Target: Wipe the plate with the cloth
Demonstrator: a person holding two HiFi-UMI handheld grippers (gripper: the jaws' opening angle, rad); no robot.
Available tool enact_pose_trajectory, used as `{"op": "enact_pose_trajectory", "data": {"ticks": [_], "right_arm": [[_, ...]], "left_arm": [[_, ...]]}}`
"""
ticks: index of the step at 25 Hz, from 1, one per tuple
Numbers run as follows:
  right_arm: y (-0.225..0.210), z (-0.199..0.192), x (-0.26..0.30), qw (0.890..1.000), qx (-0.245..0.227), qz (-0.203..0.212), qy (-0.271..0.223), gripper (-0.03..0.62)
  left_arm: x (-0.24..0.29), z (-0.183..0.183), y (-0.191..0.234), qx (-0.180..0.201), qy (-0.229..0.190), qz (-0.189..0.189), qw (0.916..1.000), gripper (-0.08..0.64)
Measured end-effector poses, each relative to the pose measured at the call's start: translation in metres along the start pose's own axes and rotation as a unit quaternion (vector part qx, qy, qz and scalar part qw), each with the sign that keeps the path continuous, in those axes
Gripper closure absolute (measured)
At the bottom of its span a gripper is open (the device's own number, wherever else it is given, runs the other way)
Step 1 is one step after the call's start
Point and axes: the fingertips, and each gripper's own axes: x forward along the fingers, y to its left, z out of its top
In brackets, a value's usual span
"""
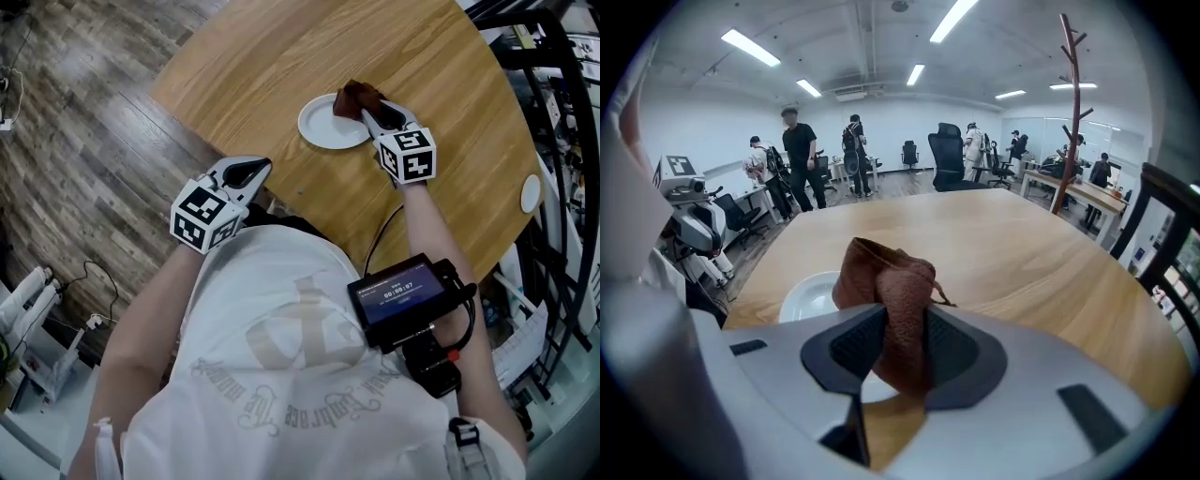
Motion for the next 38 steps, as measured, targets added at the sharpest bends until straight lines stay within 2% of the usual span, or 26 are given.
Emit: {"op": "enact_pose_trajectory", "data": {"ticks": [9, 15, 18, 21, 24, 31, 38], "right_arm": [[0.028, -0.040, -0.031, 0.997, -0.069, 0.002, 0.033, 0.465], [0.055, -0.035, -0.043, 0.995, -0.101, 0.017, 0.021, 0.465], [0.073, -0.037, -0.046, 0.992, -0.120, 0.041, 0.026, 0.465], [0.076, -0.036, -0.039, 0.989, -0.139, 0.043, 0.033, 0.465], [0.065, -0.030, -0.027, 0.989, -0.143, 0.026, 0.038, 0.465], [0.027, 0.004, -0.003, 0.992, -0.118, -0.021, 0.029, 0.465], [0.019, 0.013, 0.010, 0.993, -0.104, -0.031, 0.037, 0.465]], "left_arm": [[0.002, -0.005, -0.005, -0.001, -0.002, -0.004, 1.0000, 0.548], [0.001, -0.009, -0.004, -0.005, -0.004, -0.006, 1.0000, 0.547], [0.004, -0.010, -0.007, -0.007, -0.004, -0.006, 0.9999, 0.548], [0.005, -0.009, -0.009, -0.009, -0.006, -0.007, 0.9999, 0.548], [0.003, -0.010, -0.008, -0.011, -0.005, -0.006, 0.9999, 0.547], [0.002, -0.011, -0.005, -0.017, 0.000, 0.001, 0.9998, 0.546], [0.005, -0.010, -0.004, -0.020, 0.000, 0.001, 0.9998, 0.546]]}}
